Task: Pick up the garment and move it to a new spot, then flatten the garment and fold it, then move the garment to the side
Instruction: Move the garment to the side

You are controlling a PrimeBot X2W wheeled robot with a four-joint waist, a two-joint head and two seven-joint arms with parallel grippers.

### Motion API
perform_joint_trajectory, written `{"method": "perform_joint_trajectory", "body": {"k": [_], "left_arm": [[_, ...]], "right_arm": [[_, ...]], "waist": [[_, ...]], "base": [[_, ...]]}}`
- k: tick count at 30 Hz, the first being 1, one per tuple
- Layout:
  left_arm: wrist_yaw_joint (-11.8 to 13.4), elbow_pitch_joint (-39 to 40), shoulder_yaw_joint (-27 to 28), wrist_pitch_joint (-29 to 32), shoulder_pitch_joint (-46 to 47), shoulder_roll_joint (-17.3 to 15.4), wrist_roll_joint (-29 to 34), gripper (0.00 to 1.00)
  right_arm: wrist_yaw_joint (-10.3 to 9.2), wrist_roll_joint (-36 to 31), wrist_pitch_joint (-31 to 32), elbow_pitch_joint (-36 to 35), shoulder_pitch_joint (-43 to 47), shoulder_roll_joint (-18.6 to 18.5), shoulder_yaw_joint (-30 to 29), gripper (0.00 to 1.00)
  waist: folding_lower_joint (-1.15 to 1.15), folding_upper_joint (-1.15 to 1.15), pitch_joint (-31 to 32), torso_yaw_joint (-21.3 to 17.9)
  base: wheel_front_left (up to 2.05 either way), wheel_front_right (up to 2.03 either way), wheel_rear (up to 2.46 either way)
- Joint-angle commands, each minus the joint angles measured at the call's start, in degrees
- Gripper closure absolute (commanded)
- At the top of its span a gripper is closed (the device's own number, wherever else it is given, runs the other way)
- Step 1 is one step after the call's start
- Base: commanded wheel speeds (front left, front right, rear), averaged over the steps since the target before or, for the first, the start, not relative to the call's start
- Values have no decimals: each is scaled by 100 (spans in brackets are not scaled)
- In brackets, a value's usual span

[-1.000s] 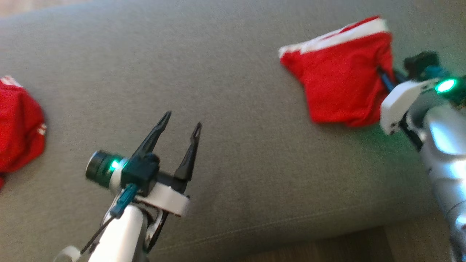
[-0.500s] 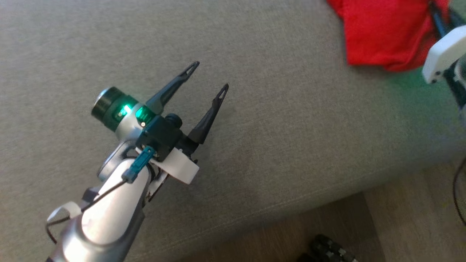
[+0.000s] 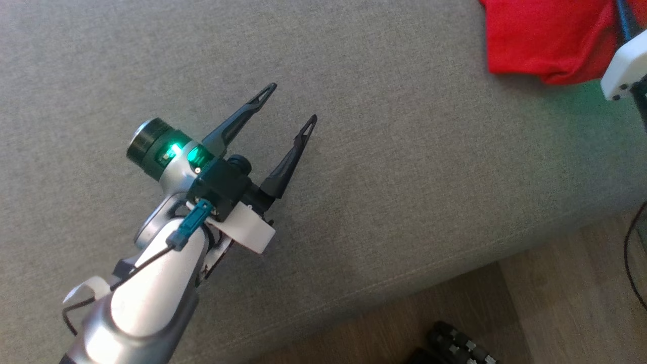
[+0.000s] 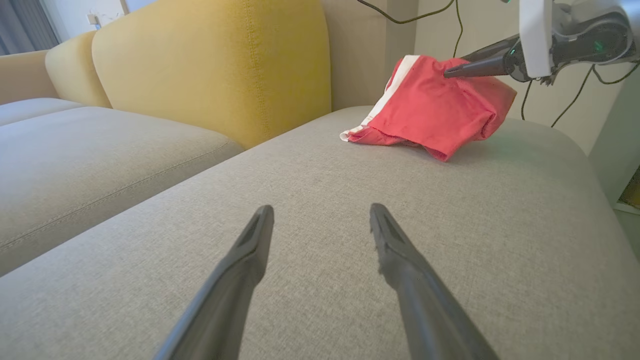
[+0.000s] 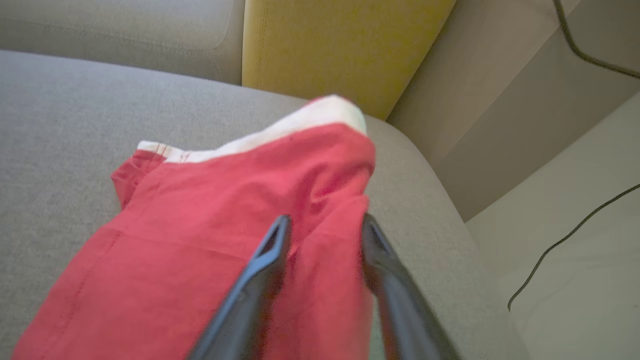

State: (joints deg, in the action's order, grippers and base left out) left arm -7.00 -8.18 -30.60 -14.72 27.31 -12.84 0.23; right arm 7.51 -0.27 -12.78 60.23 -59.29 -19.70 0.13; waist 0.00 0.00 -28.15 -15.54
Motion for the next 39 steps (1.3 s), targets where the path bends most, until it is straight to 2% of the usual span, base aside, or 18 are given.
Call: {"method": "perform_joint_trajectory", "body": {"k": [1,9,19,22,25,29,33,39], "left_arm": [[47,164,154,-28,56,-66,-72,0],[230,138,196,-28,-216,101,-237,0],[638,163,637,-28,-1009,332,-539,0],[759,194,831,-28,-1309,392,-608,0],[871,282,1002,-28,-1627,446,-612,0],[962,335,1172,-28,-1985,512,-629,0],[1240,392,1572,-28,-2462,613,-621,0],[1197,376,1877,-28,-2825,732,-644,0]], "right_arm": [[-2,-58,-91,-222,-2,-38,-64,0],[-2,-469,-131,-379,86,68,-409,0],[-2,-612,-200,-926,698,916,-175,0],[-2,-458,-211,-1117,1041,1182,-25,0],[-2,19,-216,-1315,1451,1448,72,0],[-2,175,-219,-1680,1939,1544,307,0],[-2,575,-220,-2173,2667,1648,290,0],[-2,544,-221,-2742,3471,1678,119,0]], "waist": [[0,0,69,40],[0,0,559,237],[0,0,1672,669],[0,0,2007,843],[0,0,2299,1007],[0,0,2552,1162],[0,0,2743,1377],[0,0,2932,1601]], "base": [[0,0,0],[0,0,0],[0,0,0],[0,0,0],[0,0,0],[0,0,0],[0,0,0],[0,0,0]]}}
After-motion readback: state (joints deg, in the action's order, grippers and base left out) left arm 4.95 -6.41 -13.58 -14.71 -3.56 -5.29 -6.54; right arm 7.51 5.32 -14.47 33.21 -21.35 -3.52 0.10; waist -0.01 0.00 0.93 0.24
